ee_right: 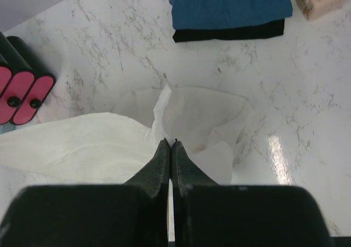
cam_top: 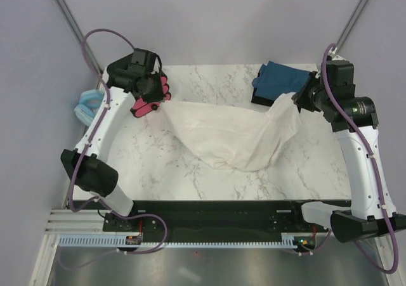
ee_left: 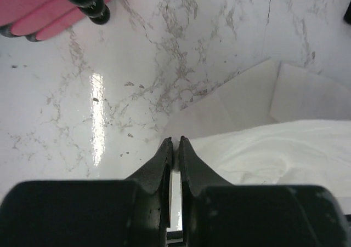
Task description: Fold and stack the t-shirts
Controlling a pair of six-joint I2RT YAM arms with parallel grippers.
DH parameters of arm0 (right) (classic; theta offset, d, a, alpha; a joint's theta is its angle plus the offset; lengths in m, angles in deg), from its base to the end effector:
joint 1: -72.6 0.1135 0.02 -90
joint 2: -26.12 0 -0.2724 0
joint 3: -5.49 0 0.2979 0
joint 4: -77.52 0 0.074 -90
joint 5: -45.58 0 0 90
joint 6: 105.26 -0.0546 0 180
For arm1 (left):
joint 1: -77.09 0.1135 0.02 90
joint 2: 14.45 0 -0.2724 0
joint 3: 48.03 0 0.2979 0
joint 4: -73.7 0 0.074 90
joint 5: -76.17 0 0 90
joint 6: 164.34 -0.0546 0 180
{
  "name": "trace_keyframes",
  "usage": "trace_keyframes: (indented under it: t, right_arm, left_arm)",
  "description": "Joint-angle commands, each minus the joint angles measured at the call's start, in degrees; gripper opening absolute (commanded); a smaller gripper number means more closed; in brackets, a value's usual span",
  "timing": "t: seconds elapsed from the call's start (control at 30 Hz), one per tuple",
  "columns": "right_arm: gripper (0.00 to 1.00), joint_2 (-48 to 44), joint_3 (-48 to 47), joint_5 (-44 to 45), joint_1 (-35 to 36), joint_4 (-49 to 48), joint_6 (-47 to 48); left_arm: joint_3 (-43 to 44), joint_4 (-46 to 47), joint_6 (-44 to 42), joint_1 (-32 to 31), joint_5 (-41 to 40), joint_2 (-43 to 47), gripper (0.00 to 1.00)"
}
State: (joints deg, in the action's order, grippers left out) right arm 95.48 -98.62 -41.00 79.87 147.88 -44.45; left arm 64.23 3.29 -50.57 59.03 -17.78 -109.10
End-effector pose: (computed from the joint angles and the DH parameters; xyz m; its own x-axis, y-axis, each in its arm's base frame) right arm 0.2714 0.0313 0.4634 -0.5424 0.4216 -0.7267 0.2134 0.9057 0.3662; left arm 0.3850 -0.1216 0.3728 -0.8017 -0.1615 -0.5754 -0.0584 0.9794 -0.1935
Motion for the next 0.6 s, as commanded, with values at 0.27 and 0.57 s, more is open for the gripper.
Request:
trace_keyframes:
  t: [0.27, 0.57]
  right_arm:
    - [0.0, 0.78, -21.66, 7.92, -0.15, -7.5, 6.6]
    - [0.0, -6.69, -27.3, 8.71, -0.24, -11.63, 7.83]
  left_arm:
    - [22.84, -11.35, 7.25, 3.91, -13.9, 14.65, 0.02]
    - [21.79, -12.31, 8.48, 3.83, -14.42, 30.04, 0.02]
